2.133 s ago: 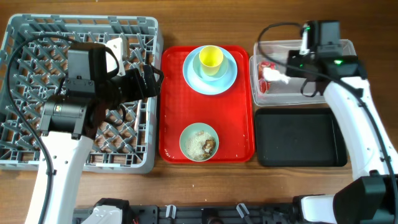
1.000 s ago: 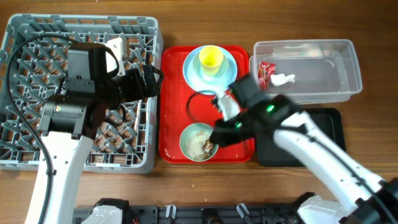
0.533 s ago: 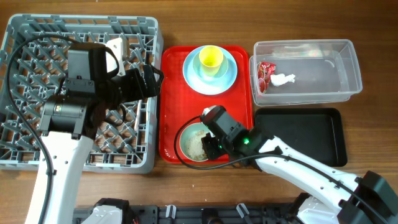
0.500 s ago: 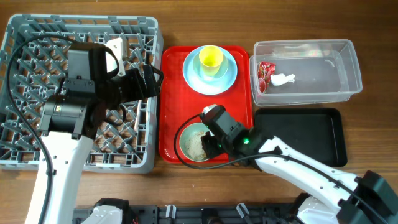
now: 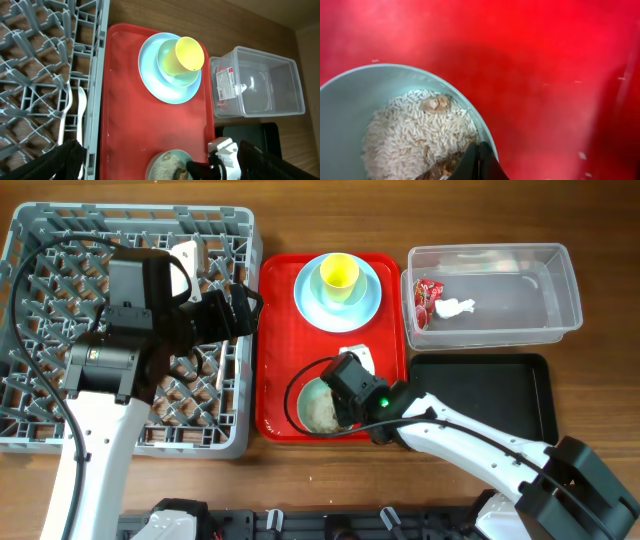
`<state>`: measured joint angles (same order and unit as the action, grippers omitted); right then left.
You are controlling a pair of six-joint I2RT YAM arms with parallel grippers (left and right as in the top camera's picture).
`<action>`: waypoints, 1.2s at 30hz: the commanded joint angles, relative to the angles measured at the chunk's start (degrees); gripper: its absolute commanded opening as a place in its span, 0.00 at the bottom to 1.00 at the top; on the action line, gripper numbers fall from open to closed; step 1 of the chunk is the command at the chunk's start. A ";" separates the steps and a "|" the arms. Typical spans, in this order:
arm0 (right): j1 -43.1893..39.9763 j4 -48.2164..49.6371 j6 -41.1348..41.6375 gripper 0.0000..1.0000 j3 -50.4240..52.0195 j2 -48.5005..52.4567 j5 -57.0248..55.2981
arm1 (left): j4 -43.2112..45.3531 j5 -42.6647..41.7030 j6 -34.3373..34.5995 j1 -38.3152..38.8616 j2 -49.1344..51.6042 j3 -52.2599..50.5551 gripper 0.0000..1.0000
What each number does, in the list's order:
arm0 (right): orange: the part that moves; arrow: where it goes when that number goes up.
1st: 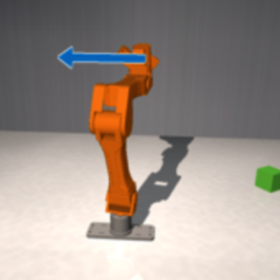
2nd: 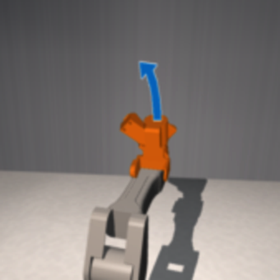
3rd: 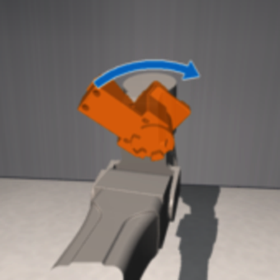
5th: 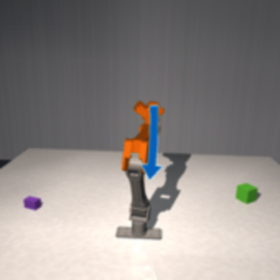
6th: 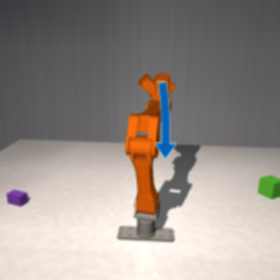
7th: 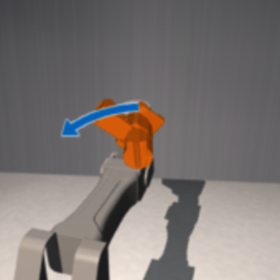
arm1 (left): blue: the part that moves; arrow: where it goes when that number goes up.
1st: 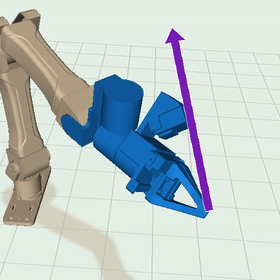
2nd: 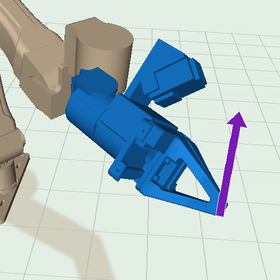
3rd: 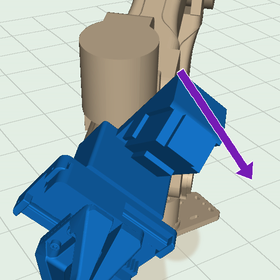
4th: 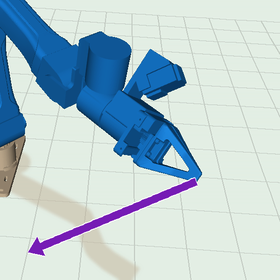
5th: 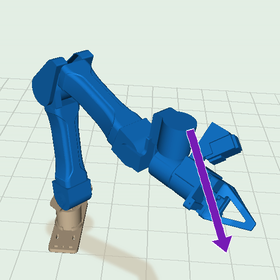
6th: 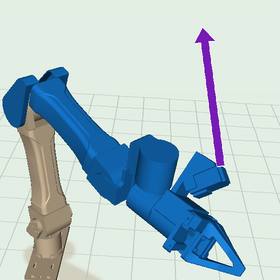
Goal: Sort waste into correct bins and load items into the dishwasher rack
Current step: 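Reach the right gripper to the rim of the green rice bowl, then grasp the bowl rim and lift it over the black tray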
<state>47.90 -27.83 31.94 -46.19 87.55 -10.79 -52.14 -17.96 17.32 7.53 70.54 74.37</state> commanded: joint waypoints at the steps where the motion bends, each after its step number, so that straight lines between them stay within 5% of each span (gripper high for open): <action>1: -0.09 -2.56 1.68 0.04 0.33 0.28 -10.54 | 0.15 -0.63 0.28 -0.31 -0.26 0.74 1.00; 10: -6.71 -7.74 0.57 0.12 -6.08 -1.31 -17.00 | 0.15 -0.63 0.28 -0.31 -0.26 0.74 1.00; 14: -6.71 -9.11 -9.05 0.23 -13.66 -4.13 2.47 | 0.15 -0.63 0.28 -0.31 -0.26 0.74 1.00; 17: -6.40 -8.79 -6.38 0.36 -14.71 -4.92 17.35 | 0.15 -0.63 0.28 -0.31 -0.26 0.74 1.00; 19: -4.44 -8.92 -3.23 0.39 -12.57 -3.82 14.91 | 0.15 -0.63 0.28 -0.31 -0.26 0.74 1.00; 30: -0.98 -8.63 -1.75 0.38 -10.67 8.85 11.85 | 0.13 -0.63 0.28 -0.31 -0.26 0.74 1.00; 36: -1.05 -8.96 -1.77 0.10 -11.52 10.67 11.87 | 0.15 -0.63 0.28 -0.31 -0.26 0.74 1.00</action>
<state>46.70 -36.64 29.95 -57.45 98.30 1.26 -52.12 -17.93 17.32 7.53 70.54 74.37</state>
